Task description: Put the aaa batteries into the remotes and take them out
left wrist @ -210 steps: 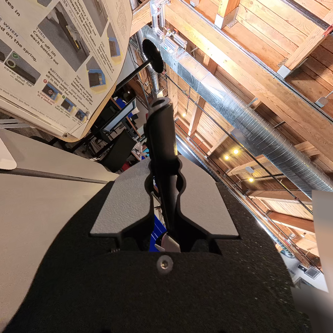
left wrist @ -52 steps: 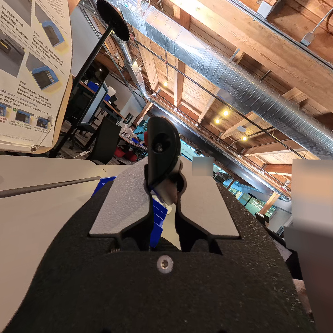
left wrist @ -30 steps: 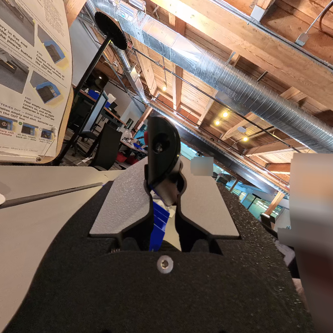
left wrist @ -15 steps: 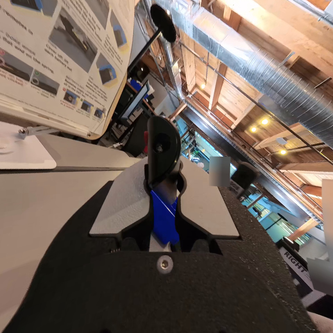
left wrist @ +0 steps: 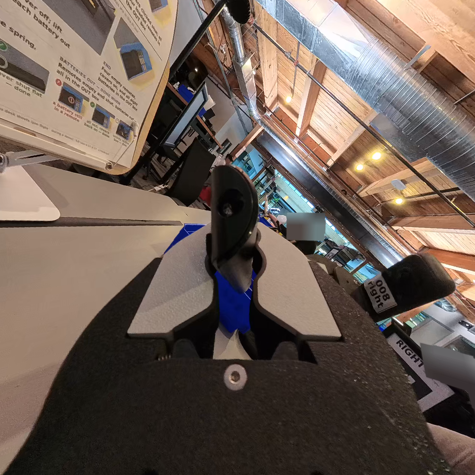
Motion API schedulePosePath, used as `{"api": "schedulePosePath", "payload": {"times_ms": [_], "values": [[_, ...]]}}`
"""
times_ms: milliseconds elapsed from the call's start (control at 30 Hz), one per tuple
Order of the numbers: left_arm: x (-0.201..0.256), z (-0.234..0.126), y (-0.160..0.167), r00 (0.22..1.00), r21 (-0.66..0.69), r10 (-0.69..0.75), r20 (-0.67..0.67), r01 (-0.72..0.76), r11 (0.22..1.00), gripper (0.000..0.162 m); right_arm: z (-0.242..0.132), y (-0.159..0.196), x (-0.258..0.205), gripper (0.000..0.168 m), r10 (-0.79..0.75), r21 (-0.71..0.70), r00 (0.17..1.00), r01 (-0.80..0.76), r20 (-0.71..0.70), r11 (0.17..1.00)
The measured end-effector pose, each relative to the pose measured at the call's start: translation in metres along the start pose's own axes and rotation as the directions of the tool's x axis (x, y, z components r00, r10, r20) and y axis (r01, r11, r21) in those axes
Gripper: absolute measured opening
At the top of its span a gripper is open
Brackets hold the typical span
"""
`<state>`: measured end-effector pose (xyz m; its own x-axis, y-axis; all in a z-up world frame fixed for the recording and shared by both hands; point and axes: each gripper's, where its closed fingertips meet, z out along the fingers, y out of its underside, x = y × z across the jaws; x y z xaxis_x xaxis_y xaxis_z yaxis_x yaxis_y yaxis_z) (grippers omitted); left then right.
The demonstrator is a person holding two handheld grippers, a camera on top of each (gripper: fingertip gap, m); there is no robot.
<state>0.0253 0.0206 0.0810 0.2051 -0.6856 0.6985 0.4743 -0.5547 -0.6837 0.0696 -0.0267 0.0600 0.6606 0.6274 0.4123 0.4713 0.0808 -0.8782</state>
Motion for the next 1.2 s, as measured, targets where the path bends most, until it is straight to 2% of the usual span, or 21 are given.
{"api": "schedulePosePath", "payload": {"times_ms": [100,167,233,267,333,400,433,500,567,600,667,700,733,833,933,1000,1100,1200], "values": [[0.001,0.000,0.000,1.000,-0.002,0.008,0.006,-0.008,1.000,0.023,0.003,0.013,-0.005,0.001,-0.018,-0.105,0.999,0.022,0.039,0.994],[0.006,-0.001,-0.002,1.000,0.006,0.005,-0.014,-0.005,1.000,0.023,-0.003,-0.006,-0.002,0.001,-0.043,0.023,0.999,0.043,-0.012,0.999],[0.012,-0.002,-0.005,0.999,0.015,-0.003,-0.035,0.003,1.000,0.023,0.000,0.004,-0.006,0.001,-0.047,-0.062,0.999,0.049,0.022,0.997],[0.010,-0.003,-0.006,1.000,0.017,0.025,-0.015,-0.025,1.000,0.023,0.001,0.006,-0.007,0.001,-0.048,-0.068,0.998,0.050,0.029,0.996],[0.011,-0.004,-0.008,1.000,0.026,0.007,-0.027,-0.006,1.000,0.023,-0.001,-0.005,-0.006,0.001,-0.057,0.016,0.998,0.057,-0.002,0.998],[0.009,-0.005,-0.008,0.999,0.028,-0.029,-0.035,0.030,0.999,0.023,0.003,0.004,-0.009,0.002,-0.058,-0.052,0.998,0.060,0.026,0.997],[0.006,-0.005,-0.009,1.000,0.038,-0.019,-0.022,0.019,0.999,0.023,0.002,0.004,-0.005,0.001,-0.052,-0.042,0.999,0.053,0.012,0.998],[0.003,-0.006,-0.010,0.999,0.048,-0.029,-0.019,0.030,0.998,0.023,-0.005,-0.010,0.007,0.001,-0.034,0.067,0.998,0.038,-0.048,0.997],[0.004,-0.008,-0.017,0.999,0.106,-0.024,-0.029,0.027,0.994,0.023,-0.020,-0.023,0.024,0.002,0.067,0.197,0.994,-0.050,-0.082,0.979],[0.004,-0.009,-0.021,1.000,0.138,-0.008,-0.028,0.012,0.990,0.023,-0.023,-0.025,0.032,0.010,0.150,0.244,0.986,-0.129,-0.070,0.961],[0.005,-0.010,-0.023,0.999,0.177,0.040,-0.001,-0.040,0.983,0.023,-0.015,-0.013,0.046,0.050,0.307,0.241,0.951,-0.292,-0.026,0.925],[0.006,-0.010,-0.024,0.997,0.205,0.075,0.009,-0.075,0.976,0.023,-0.007,-0.001,0.051,0.063,0.380,0.218,0.925,-0.371,-0.001,0.903],[0.007,-0.010,-0.025,0.994,0.230,0.110,0.020,-0.112,0.967,0.023,0.003,0.010,0.052,0.069,0.452,0.192,0.891,-0.450,0.038,0.872],[0.008,-0.010,-0.023,0.981,0.274,0.186,0.058,-0.194,0.942,0.023,0.026,0.034,0.044,0.068,0.617,0.109,0.761,-0.643,0.200,0.758],[0.009,-0.007,-0.018,0.955,0.269,0.278,0.101,-0.296,0.917,0.023,0.028,0.028,0.038,0.060,0.685,0.117,0.652,-0.746,0.325,0.655],[0.008,-0.002,-0.012,0.940,0.241,0.318,0.121,-0.339,0.910,0.023,0.028,0.028,0.038,0.053,0.679,0.113,0.663,-0.737,0.317,0.667],[0.009,0.003,-0.003,0.940,0.225,0.324,0.107,-0.340,0.913,0.023,0.029,0.033,0.042,0.052,0.671,0.121,0.701,-0.708,0.243,0.696],[0.008,0.006,0.002,0.939,0.223,0.325,0.110,-0.342,0.913,0.023,0.029,0.038,0.045,0.052,0.682,0.099,0.697,-0.712,0.221,0.695]]}}
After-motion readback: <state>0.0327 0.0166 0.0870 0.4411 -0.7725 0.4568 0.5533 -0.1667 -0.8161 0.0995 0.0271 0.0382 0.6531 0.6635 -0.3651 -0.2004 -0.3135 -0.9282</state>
